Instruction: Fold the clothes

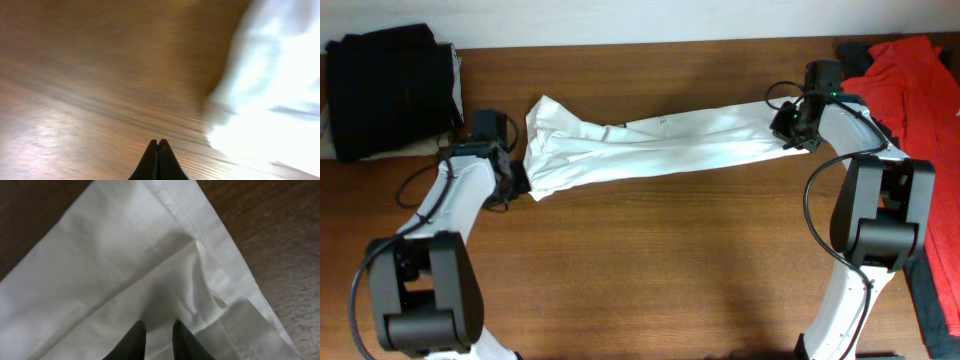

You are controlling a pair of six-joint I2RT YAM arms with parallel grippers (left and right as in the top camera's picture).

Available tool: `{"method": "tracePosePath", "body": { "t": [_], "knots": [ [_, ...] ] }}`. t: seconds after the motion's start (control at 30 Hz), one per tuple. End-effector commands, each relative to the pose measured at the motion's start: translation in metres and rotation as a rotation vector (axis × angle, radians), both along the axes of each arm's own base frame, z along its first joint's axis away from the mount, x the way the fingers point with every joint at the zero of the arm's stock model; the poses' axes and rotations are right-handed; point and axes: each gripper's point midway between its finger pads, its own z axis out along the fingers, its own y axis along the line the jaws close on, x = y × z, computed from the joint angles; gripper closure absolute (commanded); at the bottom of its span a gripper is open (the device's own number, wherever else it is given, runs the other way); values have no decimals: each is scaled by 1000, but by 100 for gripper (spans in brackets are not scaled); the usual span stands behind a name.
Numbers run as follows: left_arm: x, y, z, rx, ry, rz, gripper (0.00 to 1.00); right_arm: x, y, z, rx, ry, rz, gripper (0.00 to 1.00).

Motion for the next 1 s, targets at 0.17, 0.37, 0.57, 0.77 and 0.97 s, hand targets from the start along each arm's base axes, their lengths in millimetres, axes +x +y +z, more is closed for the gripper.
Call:
{"method": "tracePosePath", "body": {
  "t": [0.17,0.37,0.57,0.77,0.97],
  "knots": [
    [14,-63,-29,-143,10,-128,99,4,3,-4,43,-7,2,77],
    [14,-53,-54,-121,50,-106,99,4,3,-4,42,-7,2,77],
    [-19,22,-64,74,192,36,98,3,0,-5,40,-5,-5,78],
    [-33,71,-44,133,242,148,99,-2,-4,7,43,9,-15,91],
    [-10,75,23,142,119,209,99,-4,14,50,108,-44,45,96]
  ]
}}
